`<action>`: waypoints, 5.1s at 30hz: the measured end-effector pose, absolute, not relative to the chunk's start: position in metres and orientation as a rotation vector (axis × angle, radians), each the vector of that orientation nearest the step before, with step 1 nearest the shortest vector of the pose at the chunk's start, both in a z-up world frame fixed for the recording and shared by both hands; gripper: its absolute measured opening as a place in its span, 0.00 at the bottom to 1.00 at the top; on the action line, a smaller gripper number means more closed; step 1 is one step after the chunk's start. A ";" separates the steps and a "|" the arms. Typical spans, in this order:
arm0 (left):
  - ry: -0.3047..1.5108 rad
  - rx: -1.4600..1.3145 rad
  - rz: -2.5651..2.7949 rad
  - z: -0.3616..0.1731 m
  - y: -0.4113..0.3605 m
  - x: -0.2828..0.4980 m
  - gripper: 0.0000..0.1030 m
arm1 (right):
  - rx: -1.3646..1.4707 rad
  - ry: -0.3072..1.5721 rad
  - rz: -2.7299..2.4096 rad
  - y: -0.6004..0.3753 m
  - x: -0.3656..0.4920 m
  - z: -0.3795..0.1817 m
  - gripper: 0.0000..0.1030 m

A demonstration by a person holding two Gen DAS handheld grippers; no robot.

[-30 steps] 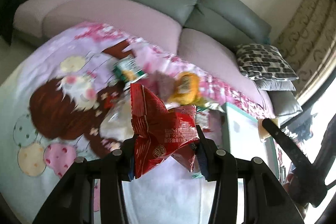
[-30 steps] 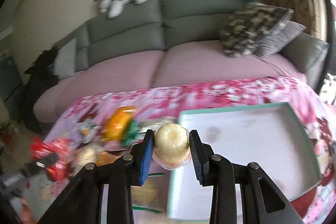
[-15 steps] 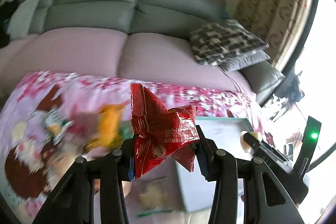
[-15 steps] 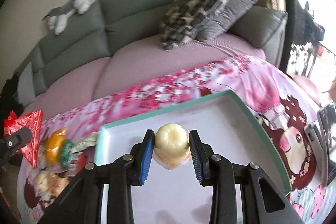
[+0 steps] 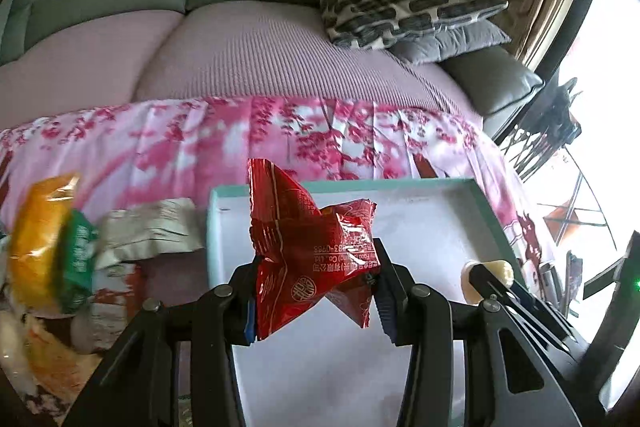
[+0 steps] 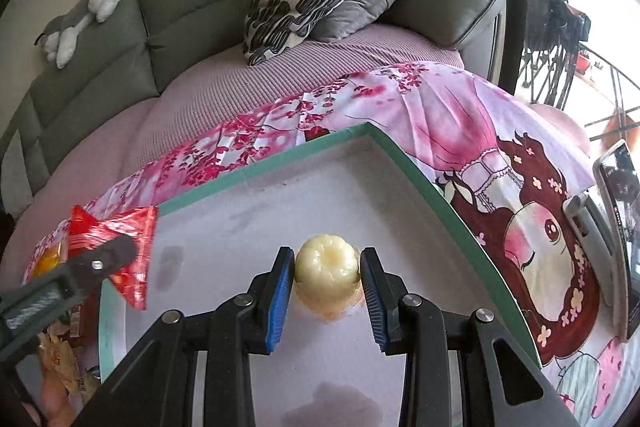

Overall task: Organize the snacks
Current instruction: 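Carry both snacks over the teal-rimmed tray and open both tools to release them, then move both open tools back from the tray toward the snack pile, then grasp the clear bun bag with the left tool while the right tool grasps the cream biscuit packet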

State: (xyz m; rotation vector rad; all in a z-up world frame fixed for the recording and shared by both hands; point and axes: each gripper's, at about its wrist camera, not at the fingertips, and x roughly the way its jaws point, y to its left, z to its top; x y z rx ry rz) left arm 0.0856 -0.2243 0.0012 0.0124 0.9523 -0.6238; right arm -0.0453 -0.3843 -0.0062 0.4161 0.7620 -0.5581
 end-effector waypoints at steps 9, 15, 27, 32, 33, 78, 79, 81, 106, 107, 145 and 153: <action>0.951 0.042 -0.567 -0.004 -0.232 0.083 0.73 | 0.393 0.772 -0.557 -0.381 -0.047 0.004 0.37; 0.943 0.051 -0.472 0.007 -0.211 0.075 0.82 | 0.364 0.870 -0.577 -0.376 -0.051 0.007 0.67; 0.846 0.091 -0.245 0.025 -0.142 0.048 0.97 | 0.287 0.934 -0.577 -0.350 -0.061 0.016 1.00; 0.795 0.036 -0.172 0.034 -0.113 0.036 0.98 | 0.282 0.925 -0.549 -0.337 -0.056 0.018 1.00; 0.789 0.025 -0.161 0.034 -0.108 0.035 0.98 | 0.280 0.926 -0.542 -0.334 -0.054 0.018 1.00; 0.992 -0.230 0.110 -0.006 0.084 0.038 1.00 | 0.153 1.081 -0.097 -0.151 0.012 -0.019 1.00; 0.995 -0.236 0.108 -0.006 0.085 0.038 1.00 | 0.156 1.085 -0.099 -0.150 0.013 -0.022 1.00; 1.002 -0.258 0.099 -0.009 0.088 0.039 1.00 | 0.158 1.090 -0.098 -0.150 0.014 -0.025 1.00; 1.048 -0.368 -0.089 -0.052 0.075 0.099 0.78 | 0.132 1.015 -0.092 -0.141 0.033 -0.022 1.00; 1.046 -0.368 -0.086 -0.052 0.076 0.098 0.76 | 0.116 1.005 -0.103 -0.140 0.032 -0.020 1.00; 1.059 -0.437 -0.046 -0.050 0.106 0.082 0.62 | 0.403 0.911 0.161 -0.107 0.061 -0.043 0.44; 1.037 -0.425 -0.029 -0.040 0.108 0.077 0.62 | 0.424 0.873 0.173 -0.114 0.054 -0.031 0.42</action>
